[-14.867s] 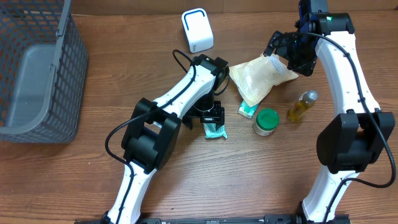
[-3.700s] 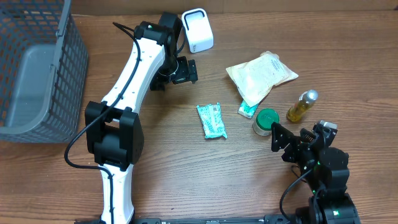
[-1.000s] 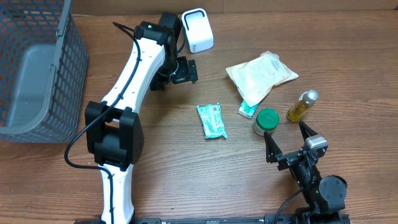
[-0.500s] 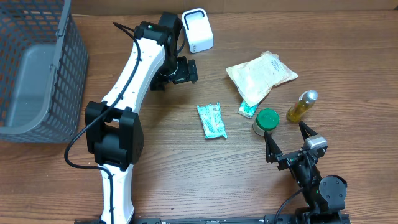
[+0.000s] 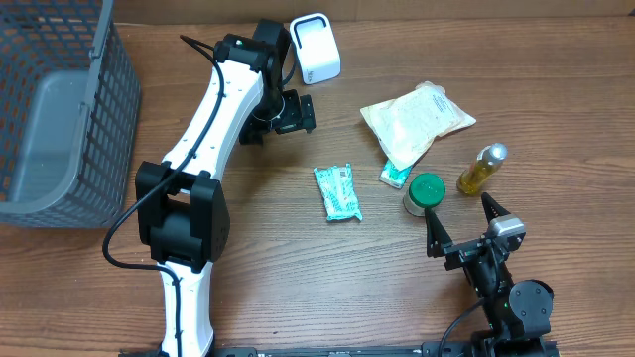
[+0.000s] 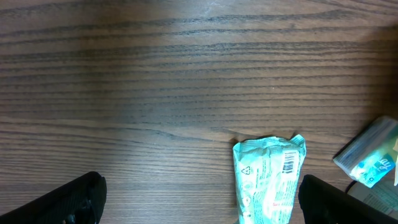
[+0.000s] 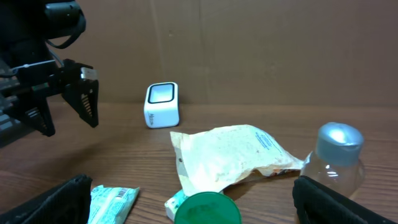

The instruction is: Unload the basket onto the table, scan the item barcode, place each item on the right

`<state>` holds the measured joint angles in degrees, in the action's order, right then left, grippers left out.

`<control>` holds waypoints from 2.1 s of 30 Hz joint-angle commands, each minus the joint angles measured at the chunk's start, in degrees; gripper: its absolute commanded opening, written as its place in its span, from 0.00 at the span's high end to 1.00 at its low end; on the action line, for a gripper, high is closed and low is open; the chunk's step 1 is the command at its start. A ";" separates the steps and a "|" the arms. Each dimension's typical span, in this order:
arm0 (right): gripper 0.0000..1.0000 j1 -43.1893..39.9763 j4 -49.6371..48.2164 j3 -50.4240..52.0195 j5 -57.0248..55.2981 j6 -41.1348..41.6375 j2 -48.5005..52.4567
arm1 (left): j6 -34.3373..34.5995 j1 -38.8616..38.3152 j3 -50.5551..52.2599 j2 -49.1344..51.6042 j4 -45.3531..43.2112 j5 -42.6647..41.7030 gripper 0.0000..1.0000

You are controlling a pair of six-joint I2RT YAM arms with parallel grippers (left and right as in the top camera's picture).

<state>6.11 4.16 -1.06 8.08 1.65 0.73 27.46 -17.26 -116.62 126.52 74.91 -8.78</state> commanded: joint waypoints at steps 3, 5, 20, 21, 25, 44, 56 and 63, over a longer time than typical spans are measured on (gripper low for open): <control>0.00 0.28 0.07 0.61 -1.42 -0.22 -0.61 | -0.44 -0.39 -0.52 -1.01 -0.22 0.37 0.00; 0.00 0.26 0.07 0.61 -1.88 -0.22 -0.61 | -0.44 -0.39 -0.52 -1.01 -0.22 0.37 0.00; 0.00 0.26 0.09 0.61 -3.45 -0.22 -0.61 | -0.44 -0.39 -0.52 -1.01 -0.22 0.39 0.00; 0.00 0.26 0.11 0.61 -3.87 -0.22 -0.61 | -0.44 -0.39 -0.52 -1.01 -0.22 0.39 0.00; 0.00 0.26 0.39 0.61 -4.94 -0.22 -0.61 | -0.44 -0.39 -0.52 -1.01 -0.22 0.39 0.00; 0.00 0.26 0.44 0.61 -4.83 -0.22 -0.59 | -0.44 -0.39 -0.52 -1.01 -0.22 0.39 0.00; 0.00 0.26 0.44 0.61 -4.83 -0.22 -0.59 | -0.44 -0.39 -0.52 -1.01 -0.22 0.39 0.00; 0.00 0.26 0.44 0.61 -4.83 -0.22 -0.59 | -0.44 -0.39 -0.52 -1.01 -0.22 0.37 0.00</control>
<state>6.11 4.73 -1.06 4.03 1.52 0.73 27.46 -17.26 -116.62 126.52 74.91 -8.78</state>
